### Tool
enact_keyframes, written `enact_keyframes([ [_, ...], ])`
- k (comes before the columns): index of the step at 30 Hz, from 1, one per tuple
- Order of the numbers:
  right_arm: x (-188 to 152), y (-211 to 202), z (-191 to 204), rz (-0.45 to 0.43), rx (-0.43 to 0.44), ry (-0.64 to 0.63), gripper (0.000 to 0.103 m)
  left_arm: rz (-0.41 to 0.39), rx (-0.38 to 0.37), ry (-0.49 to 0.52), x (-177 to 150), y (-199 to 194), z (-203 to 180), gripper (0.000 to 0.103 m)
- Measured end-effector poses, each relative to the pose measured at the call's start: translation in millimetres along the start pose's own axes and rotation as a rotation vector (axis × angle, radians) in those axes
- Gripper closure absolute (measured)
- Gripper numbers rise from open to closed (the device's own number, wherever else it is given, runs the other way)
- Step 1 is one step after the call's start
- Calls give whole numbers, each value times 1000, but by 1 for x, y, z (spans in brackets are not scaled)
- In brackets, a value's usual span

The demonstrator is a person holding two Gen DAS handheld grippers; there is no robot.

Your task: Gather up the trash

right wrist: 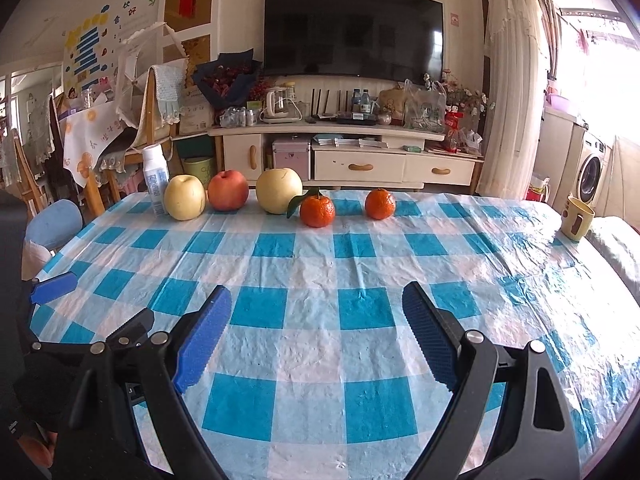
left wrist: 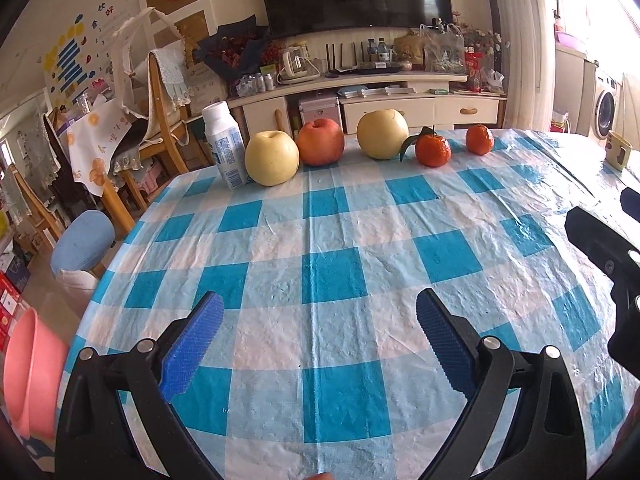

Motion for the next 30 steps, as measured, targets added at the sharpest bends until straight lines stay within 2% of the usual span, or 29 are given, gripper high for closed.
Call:
enact_keyframes([
  [17, -3, 7, 1, 21, -5, -15, 15, -25, -19, -14, 7, -1, -6, 7],
  [30, -7, 24, -20, 65, -42, 34, 15, 21, -56, -42, 0, 31, -14, 7],
])
Point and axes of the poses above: each gripper's, at about its wrist camera, not at the fingertips, and y roughly the way its jaws point, z to its left, x to its top, the point moved 5 cm from there along y, roughly the way its jaws point, and after that the axes turned 3 degrees about z, right-handed, at the moved point
